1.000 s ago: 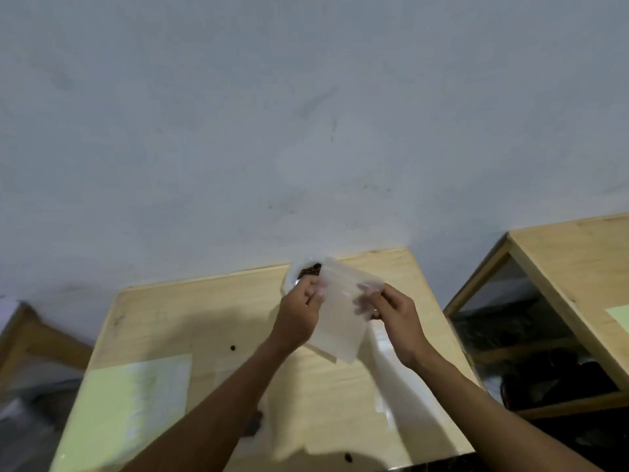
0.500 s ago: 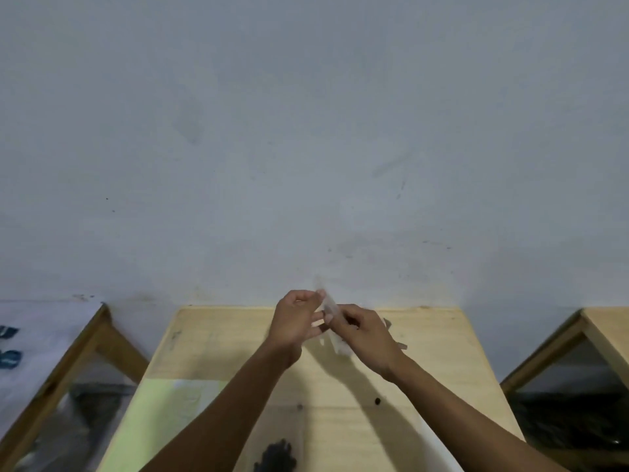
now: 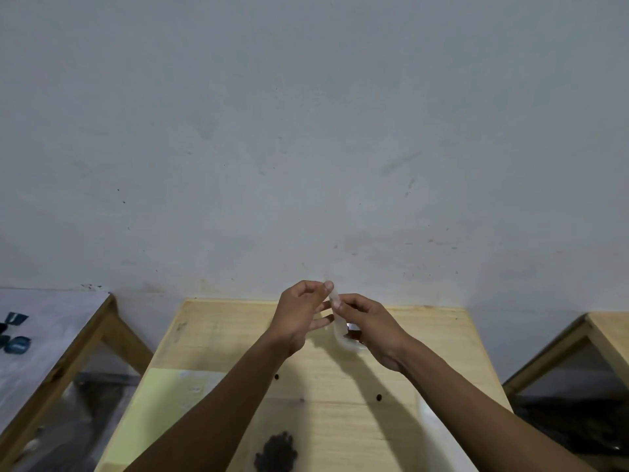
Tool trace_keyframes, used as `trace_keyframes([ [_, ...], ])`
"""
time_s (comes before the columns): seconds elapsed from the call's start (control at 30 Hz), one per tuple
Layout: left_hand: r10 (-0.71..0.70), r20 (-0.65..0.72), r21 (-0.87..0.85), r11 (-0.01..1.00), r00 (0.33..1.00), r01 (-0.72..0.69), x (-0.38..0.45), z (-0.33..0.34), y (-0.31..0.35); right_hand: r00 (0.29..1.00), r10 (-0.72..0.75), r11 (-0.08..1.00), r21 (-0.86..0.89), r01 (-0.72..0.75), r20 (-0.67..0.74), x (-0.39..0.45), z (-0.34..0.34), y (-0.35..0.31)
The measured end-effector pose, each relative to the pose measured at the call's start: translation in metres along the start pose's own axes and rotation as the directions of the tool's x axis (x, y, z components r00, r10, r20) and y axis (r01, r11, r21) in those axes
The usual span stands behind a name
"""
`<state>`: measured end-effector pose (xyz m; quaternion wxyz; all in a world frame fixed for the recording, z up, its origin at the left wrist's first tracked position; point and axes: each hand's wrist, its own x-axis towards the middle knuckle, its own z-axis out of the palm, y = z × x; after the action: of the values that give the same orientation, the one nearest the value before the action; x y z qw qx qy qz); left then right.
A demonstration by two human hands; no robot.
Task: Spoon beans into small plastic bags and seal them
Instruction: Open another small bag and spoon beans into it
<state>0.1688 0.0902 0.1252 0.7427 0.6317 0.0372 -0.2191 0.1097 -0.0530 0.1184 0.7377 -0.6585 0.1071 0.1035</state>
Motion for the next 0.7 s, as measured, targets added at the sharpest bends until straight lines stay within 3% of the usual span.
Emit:
trace_keyframes([
  [0.13, 0.014, -0.024, 0.036, 0.999, 1.000, -0.013, 0.000, 0.005, -0.004, 0.999, 0.019, 0.998, 0.060, -0.016, -0.037, -0.001, -0.002, 0.001],
  [0.3, 0.032, -0.091, 0.106, 0.994, 0.995, -0.022, -0.001, 0.013, -0.011, 0.984, -0.089, 0.992, -0.102, 0.074, -0.157, 0.000, 0.001, 0.011],
  [0.5, 0.034, -0.094, 0.174, 0.985, 0.995, -0.017, -0.001, 0.010, -0.023, 0.995, -0.030, 0.978, -0.210, 0.010, -0.094, -0.003, -0.002, 0.016],
  [0.57, 0.026, -0.082, 0.241, 0.971, 0.996, -0.005, -0.001, 0.007, -0.029, 0.992, -0.065, 0.952, -0.304, 0.029, -0.111, -0.004, -0.007, 0.020],
  [0.7, 0.007, -0.107, 0.360, 0.932, 0.994, 0.032, -0.004, 0.007, -0.038, 0.968, -0.220, 0.803, -0.586, 0.108, -0.124, -0.007, -0.012, 0.027],
])
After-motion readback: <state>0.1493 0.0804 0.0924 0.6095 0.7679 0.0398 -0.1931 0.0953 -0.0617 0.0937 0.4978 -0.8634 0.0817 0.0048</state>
